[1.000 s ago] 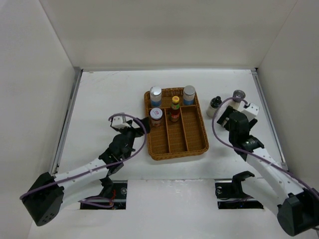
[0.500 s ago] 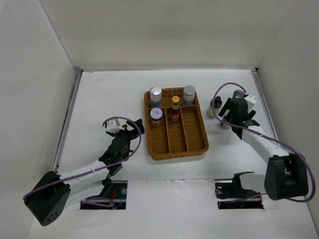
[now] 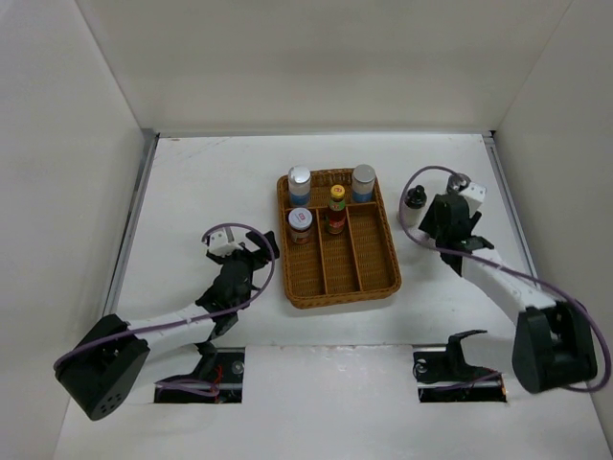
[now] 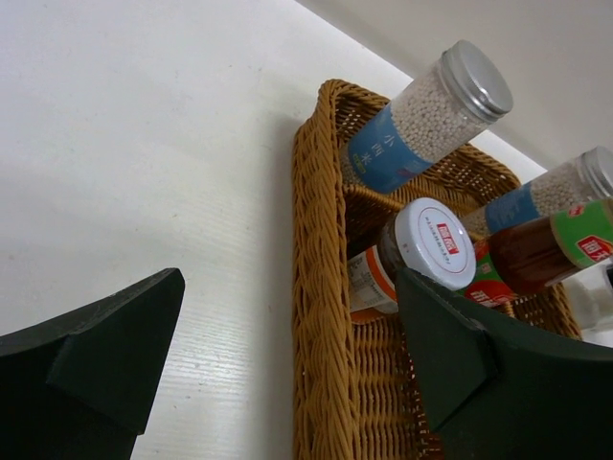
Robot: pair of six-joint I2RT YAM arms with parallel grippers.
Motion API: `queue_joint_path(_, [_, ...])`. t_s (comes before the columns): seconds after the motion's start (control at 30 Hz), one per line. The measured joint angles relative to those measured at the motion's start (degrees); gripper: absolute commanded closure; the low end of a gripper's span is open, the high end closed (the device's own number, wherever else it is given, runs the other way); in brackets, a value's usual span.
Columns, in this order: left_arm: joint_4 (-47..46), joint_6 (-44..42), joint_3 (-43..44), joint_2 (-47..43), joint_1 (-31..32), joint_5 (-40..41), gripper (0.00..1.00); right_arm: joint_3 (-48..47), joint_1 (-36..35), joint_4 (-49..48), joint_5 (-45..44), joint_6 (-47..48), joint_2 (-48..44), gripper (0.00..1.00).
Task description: Organize the condiment bottles
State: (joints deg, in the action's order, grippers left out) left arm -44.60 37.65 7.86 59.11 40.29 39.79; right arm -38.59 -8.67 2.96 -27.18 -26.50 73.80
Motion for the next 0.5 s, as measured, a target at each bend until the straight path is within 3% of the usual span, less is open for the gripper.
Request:
queue_joint_path(0.27, [-0.28,0.15,0.00,2.19,-0.17,-0.83,0.07,0.68,-16.39,4.37,-5.11,1.25,-21.42,0.49])
queue_joint_path(0.5, [-0.63,0.17,0.00,1.95,-0.96,-1.01,0.07,-4.70,-35.08,5.29,-6.78,0.57,-15.37,0.49])
